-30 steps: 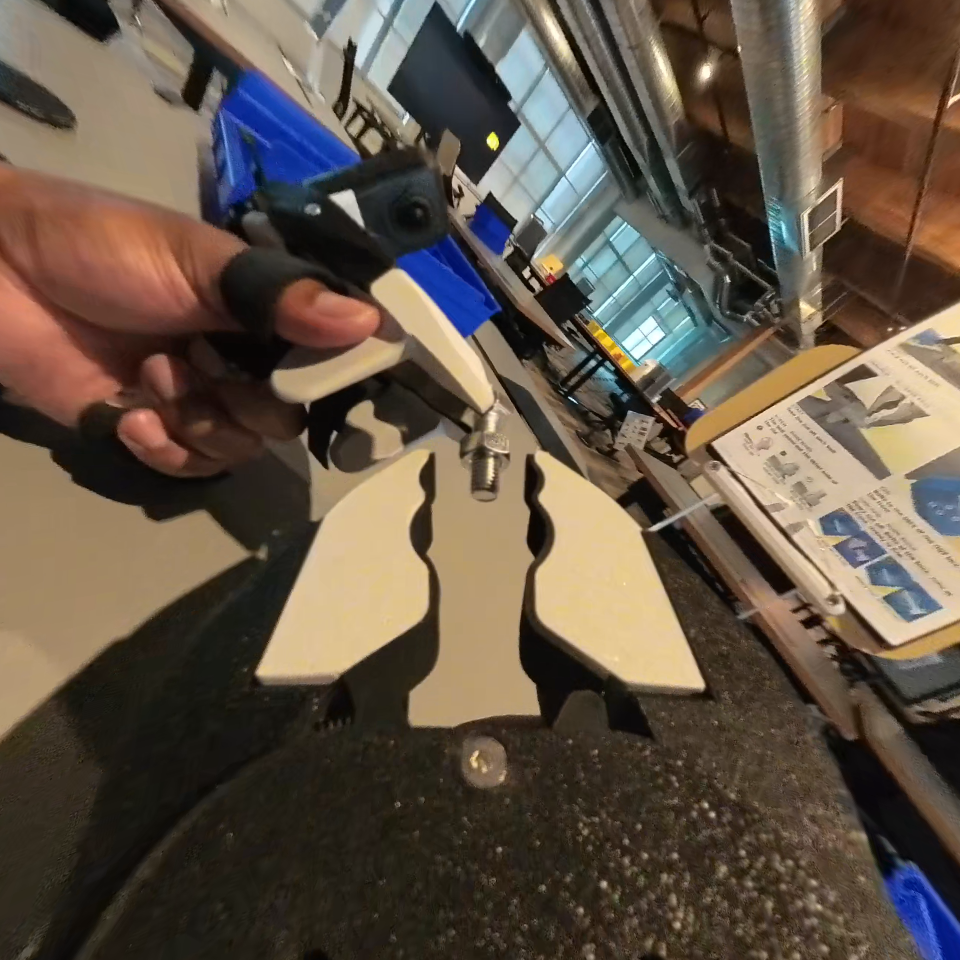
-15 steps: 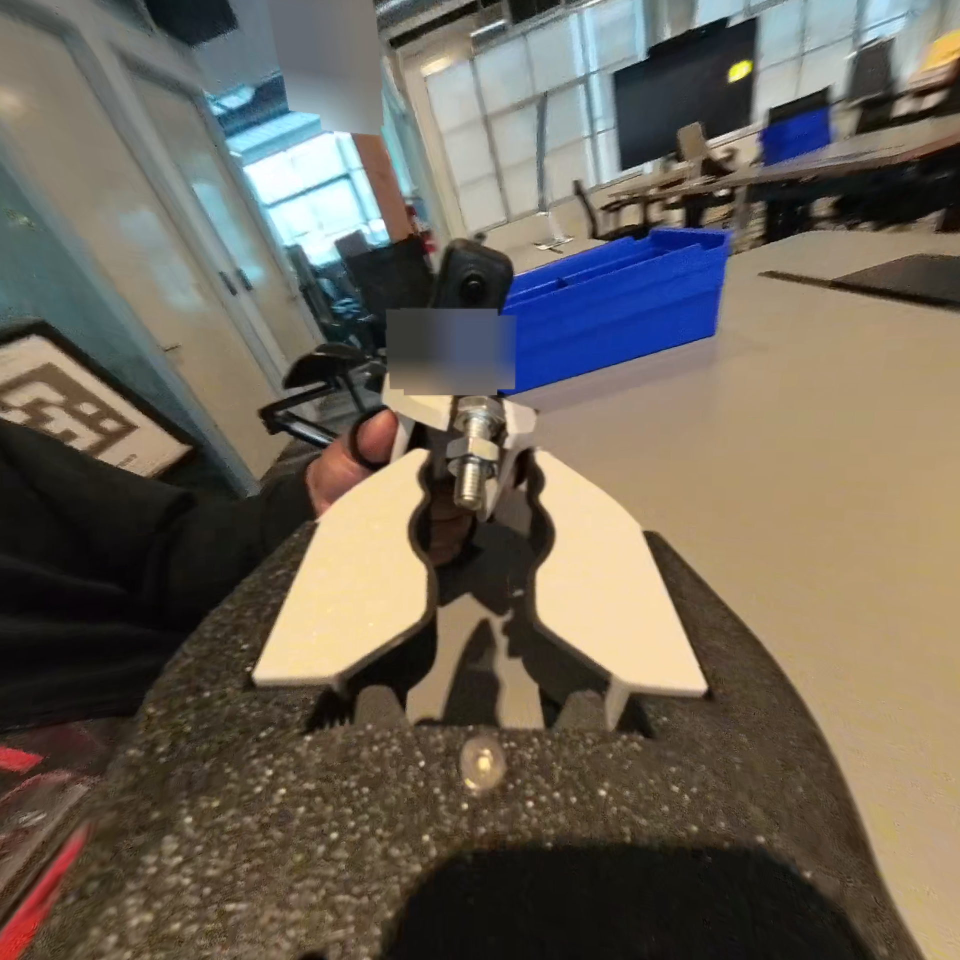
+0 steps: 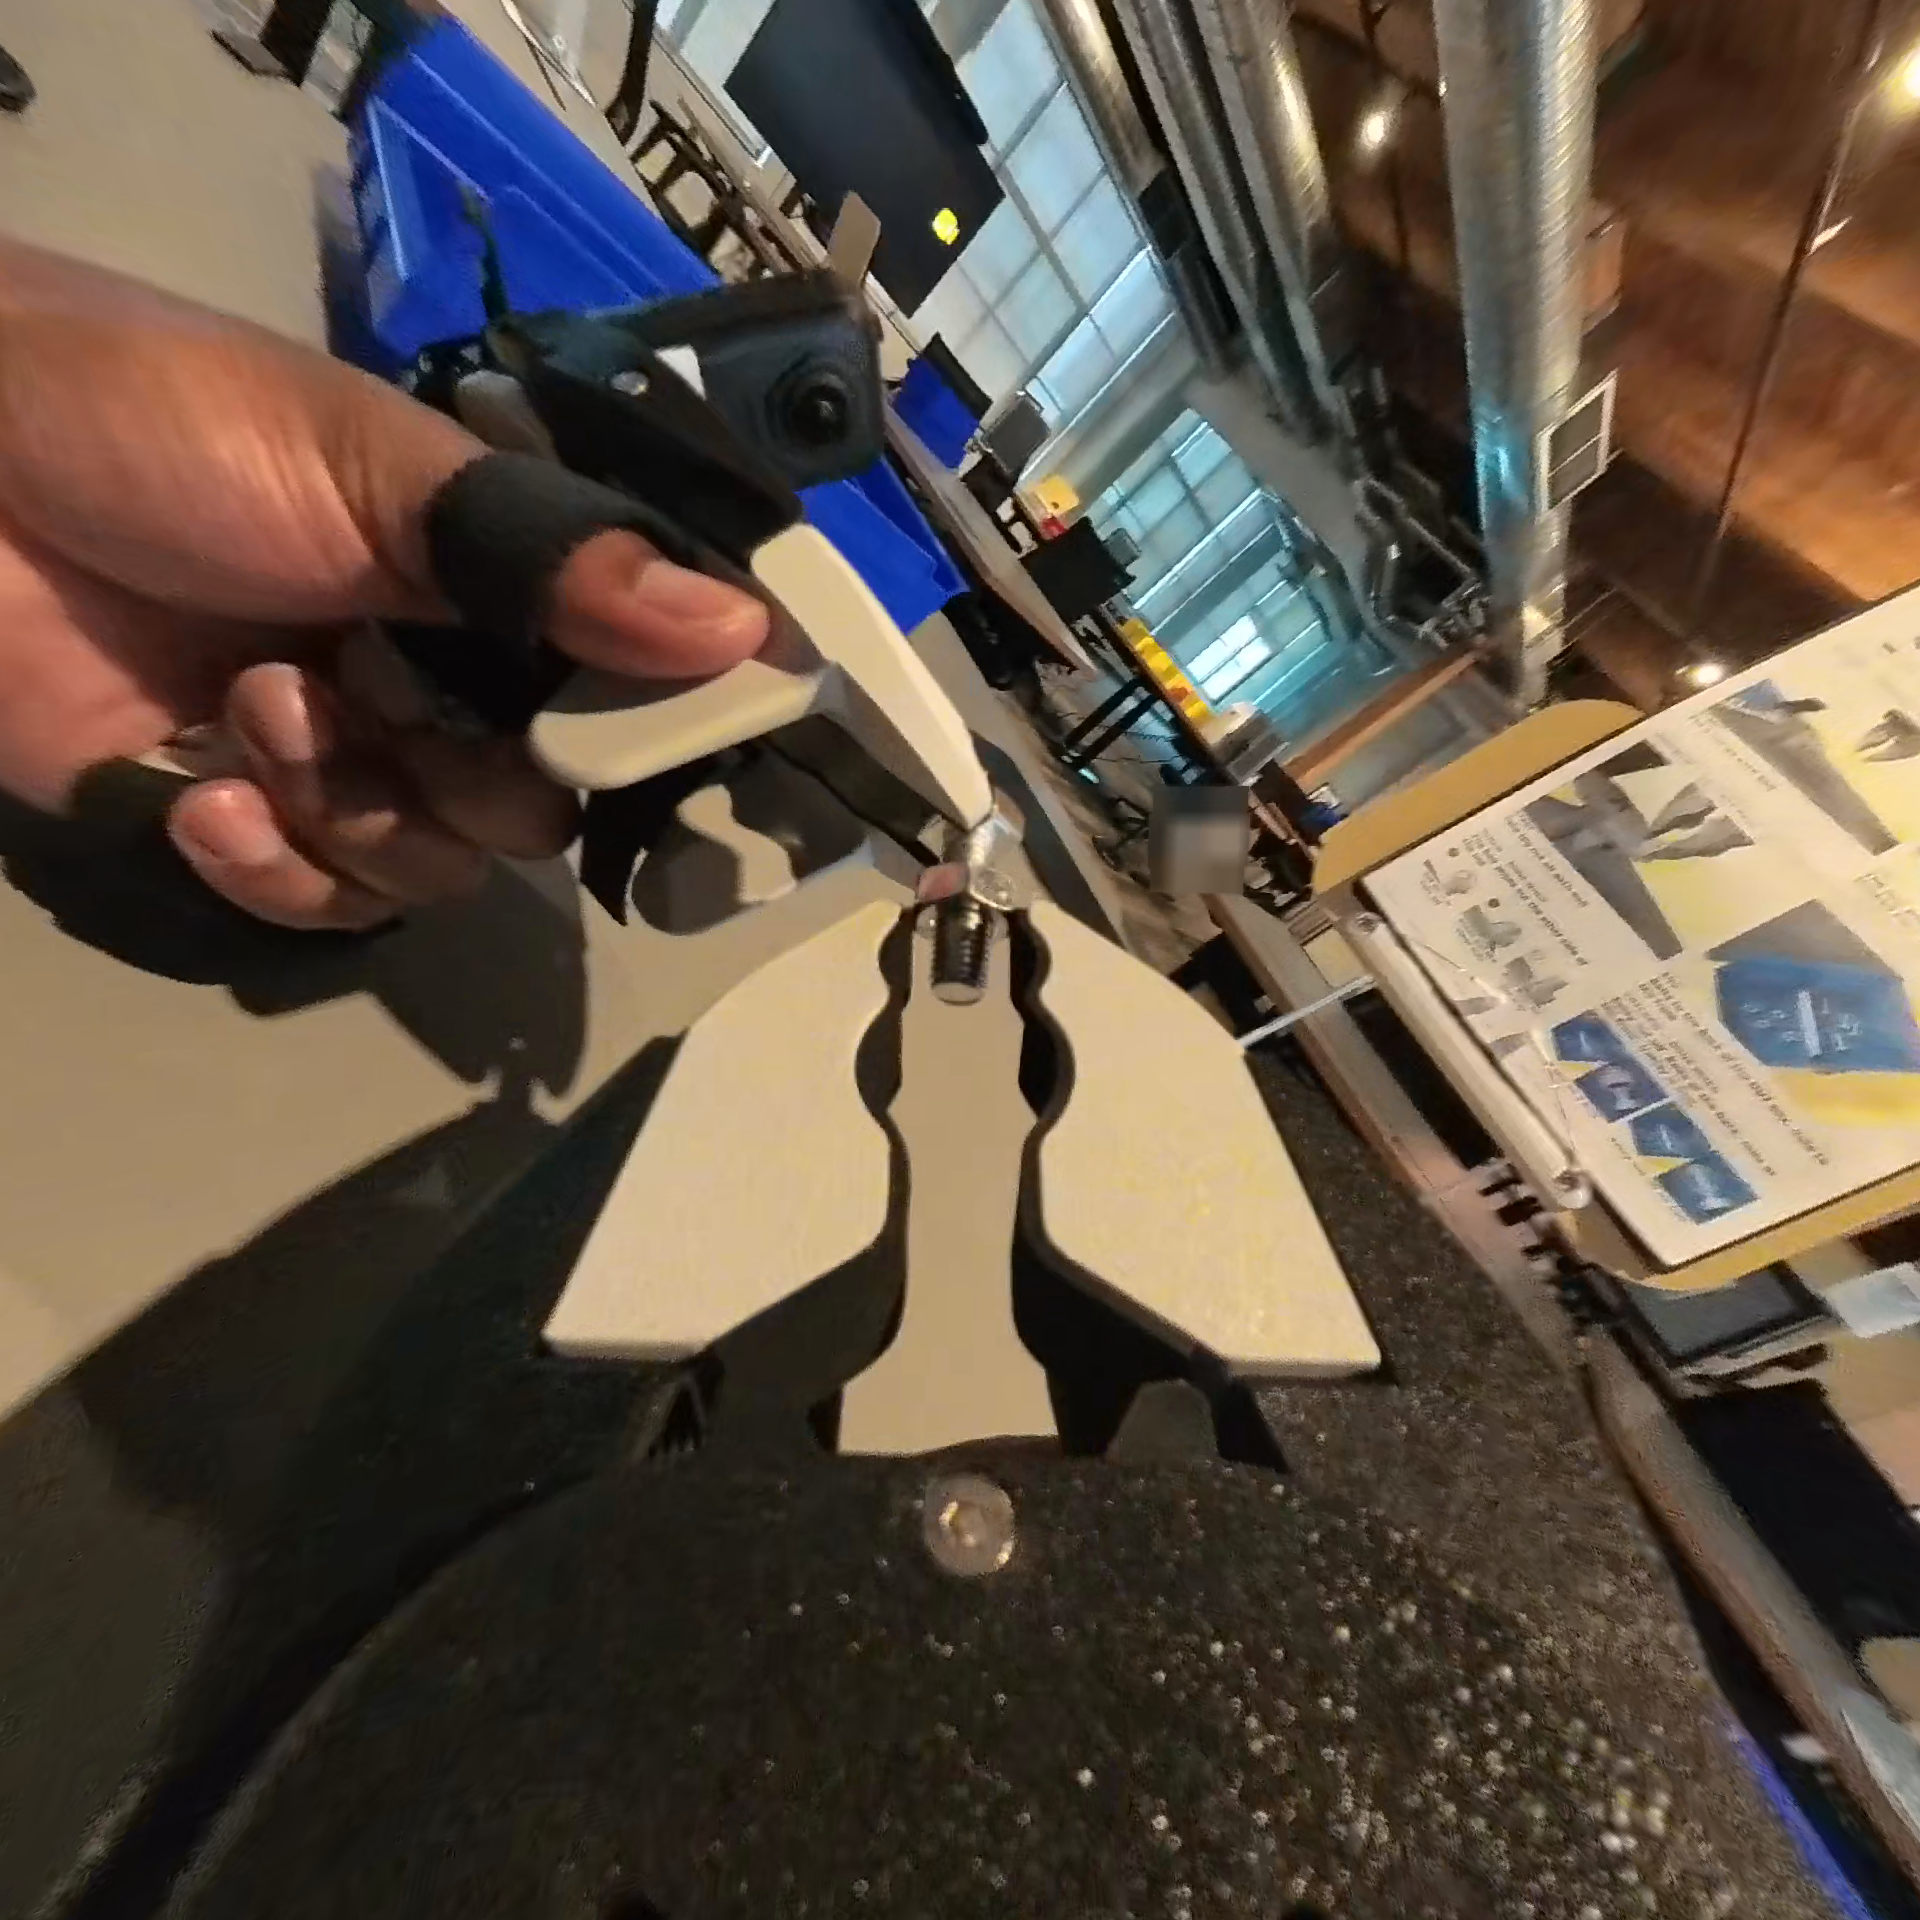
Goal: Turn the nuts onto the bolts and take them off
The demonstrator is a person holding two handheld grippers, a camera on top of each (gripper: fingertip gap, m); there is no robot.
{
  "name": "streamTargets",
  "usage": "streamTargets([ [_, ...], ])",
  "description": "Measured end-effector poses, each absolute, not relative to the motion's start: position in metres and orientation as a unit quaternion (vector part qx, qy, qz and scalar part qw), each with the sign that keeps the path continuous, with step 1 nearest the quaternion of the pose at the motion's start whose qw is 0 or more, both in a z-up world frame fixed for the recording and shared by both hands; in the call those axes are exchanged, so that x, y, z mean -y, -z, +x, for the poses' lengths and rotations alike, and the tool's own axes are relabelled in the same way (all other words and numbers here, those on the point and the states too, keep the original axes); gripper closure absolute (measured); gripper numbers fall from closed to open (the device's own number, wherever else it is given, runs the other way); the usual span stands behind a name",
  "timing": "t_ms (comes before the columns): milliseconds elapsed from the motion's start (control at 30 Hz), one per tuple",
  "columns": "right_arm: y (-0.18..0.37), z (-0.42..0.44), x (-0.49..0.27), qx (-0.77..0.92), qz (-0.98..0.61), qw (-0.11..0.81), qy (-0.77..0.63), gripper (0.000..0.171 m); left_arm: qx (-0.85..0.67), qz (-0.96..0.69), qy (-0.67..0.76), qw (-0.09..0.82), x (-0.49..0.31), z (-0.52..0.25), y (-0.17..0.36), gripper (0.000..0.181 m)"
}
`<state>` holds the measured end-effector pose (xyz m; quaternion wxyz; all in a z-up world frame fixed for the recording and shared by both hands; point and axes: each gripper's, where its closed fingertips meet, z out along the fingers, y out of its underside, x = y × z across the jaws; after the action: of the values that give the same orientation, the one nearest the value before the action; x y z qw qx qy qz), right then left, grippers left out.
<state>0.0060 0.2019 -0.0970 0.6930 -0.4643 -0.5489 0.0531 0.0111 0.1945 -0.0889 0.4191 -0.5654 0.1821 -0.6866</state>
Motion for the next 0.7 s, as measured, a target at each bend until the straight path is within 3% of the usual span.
streamTargets([
  [133, 0.103, 0.004, -0.202, 0.528, -0.527, 0.633, -0.205, 0.154, -0.189, -0.582, 0.666, 0.426, -0.196, 0.011, 0.093, 0.165],
  [367, 0.096, 0.008, -0.188, 0.390, -0.564, 0.391, -0.614, 0.153, -0.209, -0.576, 0.663, 0.430, -0.191, 0.017, 0.090, 0.165],
  [500, 0.093, 0.008, -0.195, 0.405, -0.560, 0.457, -0.560, 0.132, -0.188, -0.572, 0.669, 0.436, -0.196, 0.010, 0.088, 0.165],
  [700, 0.096, 0.009, -0.202, 0.514, -0.515, 0.638, -0.251, 0.128, -0.166, -0.559, 0.694, 0.422, -0.197, 0.007, 0.088, 0.165],
])
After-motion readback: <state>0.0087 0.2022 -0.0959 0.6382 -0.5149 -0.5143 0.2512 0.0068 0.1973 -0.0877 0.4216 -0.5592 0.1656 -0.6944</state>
